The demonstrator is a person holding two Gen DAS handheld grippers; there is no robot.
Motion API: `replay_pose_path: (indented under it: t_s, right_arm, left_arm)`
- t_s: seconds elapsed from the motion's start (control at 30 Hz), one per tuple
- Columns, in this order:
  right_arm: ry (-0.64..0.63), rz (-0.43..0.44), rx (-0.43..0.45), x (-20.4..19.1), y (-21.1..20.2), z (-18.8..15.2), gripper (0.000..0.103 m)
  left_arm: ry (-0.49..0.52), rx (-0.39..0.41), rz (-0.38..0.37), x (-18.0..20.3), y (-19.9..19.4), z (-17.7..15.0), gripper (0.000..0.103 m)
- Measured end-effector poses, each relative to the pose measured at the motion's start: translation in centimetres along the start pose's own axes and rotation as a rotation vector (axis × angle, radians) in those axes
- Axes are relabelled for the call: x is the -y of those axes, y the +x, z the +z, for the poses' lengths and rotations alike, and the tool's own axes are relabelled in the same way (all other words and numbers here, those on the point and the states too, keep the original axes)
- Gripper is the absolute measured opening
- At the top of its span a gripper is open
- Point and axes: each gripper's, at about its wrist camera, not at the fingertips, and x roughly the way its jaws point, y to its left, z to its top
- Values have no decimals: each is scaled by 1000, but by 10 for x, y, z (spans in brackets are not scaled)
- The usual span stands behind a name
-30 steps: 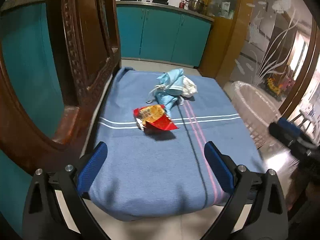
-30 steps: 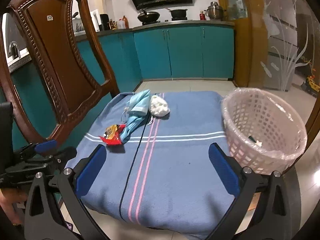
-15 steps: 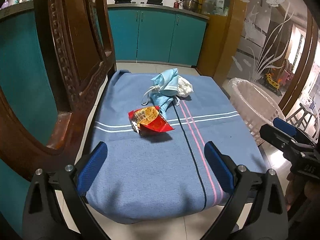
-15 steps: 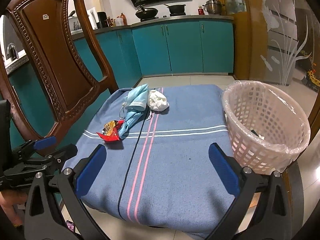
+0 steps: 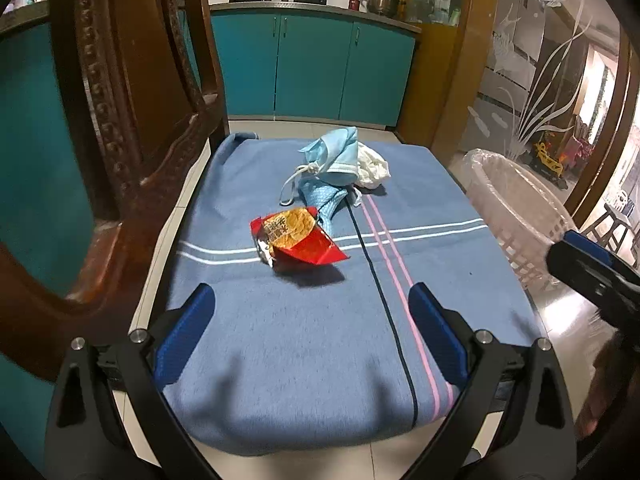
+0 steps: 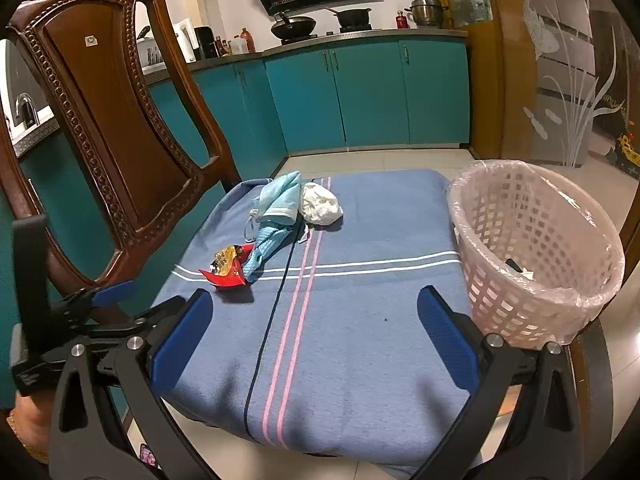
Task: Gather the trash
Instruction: 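Grasp the red snack wrapper with the left gripper and lift it, then grasp the blue face mask with the right gripper while the left holds the red wrapper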
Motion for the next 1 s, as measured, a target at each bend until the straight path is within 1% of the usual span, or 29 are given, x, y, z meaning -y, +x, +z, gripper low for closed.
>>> replay_pose_path:
  t_s: [0.17,0.23,0.3,0.37,0.4,0.43,0.47,0.5,0.53,0.6,0.7,0.77,0.8,0.87,0.9,0.97,1.0]
  right_arm:
    - [9,2,-4,0,3,2,100]
    - [15,3,-9,2,4,3,100]
    - [10,-1,-13,1,5,3,100]
    - [8,-1,-19,1,5,3,100]
    - [7,-2,-16,0,4,3,100]
    - [3,-4,-15,0,5,3,100]
    - [-2,-7,-16,-1,5,3,100]
    - [-6,-10,-18,-1,6,2,100]
    - [-4,-12,-20,0,8,2,100]
    - [3,-11,-31,1,13,0,100]
    - [8,-12,-56,-2,27,-1,100]
    - [10,-9,-76,-7,40,-1,100]
    - [14,-12,-96,-12,51,-1,100]
    - [23,-8,-130,-24,75,0,100]
    - [20,-9,-151,-35,93,1,99]
    - [25,-20,-190,-53,128,8,94]
    - [29,-28,-206,-60,143,11,89]
  left_arm:
    - [39,-7,8,6,33,14,97]
    - [16,-15,2,3,52,23,96]
    - [-6,-45,0,-2,74,30,93]
    - [6,-98,-6,-4,95,31,77]
    - [14,-129,-12,-6,104,30,48]
    - [13,-157,-14,-8,110,25,42]
    - [5,-151,-22,-10,108,23,38]
    - [2,-152,-33,-11,104,23,22]
    - [-1,-156,-48,-11,97,23,14]
    - [-14,-123,-81,-14,71,27,12]
    - [-31,-62,-104,-19,27,32,11]
    - [-32,36,-127,-20,-17,37,11]
    - [-32,85,-129,-21,-37,38,11]
    - [-23,161,-126,-19,-66,38,11]
    - [-13,213,-117,-18,-82,35,11]
    - [-2,256,-110,-16,-97,32,11]
    - [-2,261,-109,-16,-99,31,11]
